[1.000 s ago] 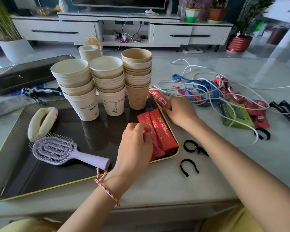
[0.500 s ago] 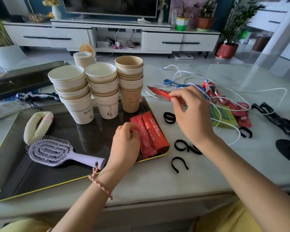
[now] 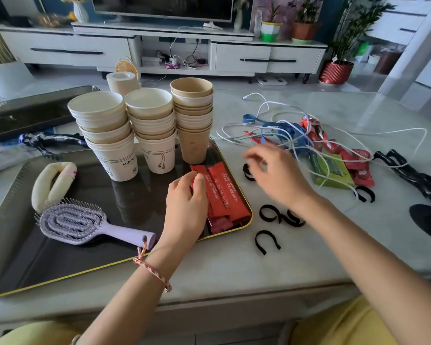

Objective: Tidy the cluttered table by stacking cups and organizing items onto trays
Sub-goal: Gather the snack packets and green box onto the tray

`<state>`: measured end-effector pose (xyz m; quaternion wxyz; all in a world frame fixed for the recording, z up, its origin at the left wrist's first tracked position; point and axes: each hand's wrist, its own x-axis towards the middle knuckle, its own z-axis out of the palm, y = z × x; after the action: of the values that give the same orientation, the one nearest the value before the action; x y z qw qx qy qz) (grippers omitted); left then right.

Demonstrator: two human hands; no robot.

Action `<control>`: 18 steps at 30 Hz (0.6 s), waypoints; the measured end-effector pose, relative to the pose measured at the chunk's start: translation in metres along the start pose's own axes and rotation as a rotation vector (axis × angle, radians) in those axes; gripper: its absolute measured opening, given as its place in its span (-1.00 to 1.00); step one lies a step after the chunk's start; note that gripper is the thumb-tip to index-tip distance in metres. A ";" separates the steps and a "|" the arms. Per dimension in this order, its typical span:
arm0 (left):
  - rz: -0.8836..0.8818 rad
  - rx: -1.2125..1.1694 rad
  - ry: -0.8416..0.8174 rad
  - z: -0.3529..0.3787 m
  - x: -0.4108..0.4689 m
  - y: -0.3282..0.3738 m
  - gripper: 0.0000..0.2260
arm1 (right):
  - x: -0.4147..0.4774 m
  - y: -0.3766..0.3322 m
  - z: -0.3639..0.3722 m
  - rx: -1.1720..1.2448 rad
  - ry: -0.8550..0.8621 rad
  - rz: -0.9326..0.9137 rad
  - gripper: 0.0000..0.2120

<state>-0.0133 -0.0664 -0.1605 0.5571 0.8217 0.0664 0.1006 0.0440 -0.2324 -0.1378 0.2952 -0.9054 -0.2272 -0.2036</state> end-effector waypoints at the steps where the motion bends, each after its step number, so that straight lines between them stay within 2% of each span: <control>1: -0.009 0.014 0.001 0.001 -0.001 0.000 -0.69 | 0.008 0.014 0.000 -0.013 0.020 0.084 -0.81; 5: -0.053 0.061 0.015 0.005 -0.002 0.001 -0.67 | 0.032 0.055 0.007 -0.176 0.048 0.285 -0.75; 8: -0.056 0.057 0.018 0.006 0.001 -0.002 -0.68 | 0.041 0.071 0.013 -0.427 -0.003 0.323 -0.77; 11: -0.063 0.074 -0.008 0.006 0.003 -0.002 -0.69 | 0.042 0.076 0.011 -0.548 -0.002 0.328 -0.81; 18: -0.090 0.101 0.024 0.008 0.000 0.002 -0.71 | 0.047 0.088 0.007 -0.670 -0.219 0.411 -0.73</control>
<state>-0.0115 -0.0743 -0.1619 0.5178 0.8438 0.1148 0.0820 0.1308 -0.2782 -0.1580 -0.0077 -0.9944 0.0071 -0.1055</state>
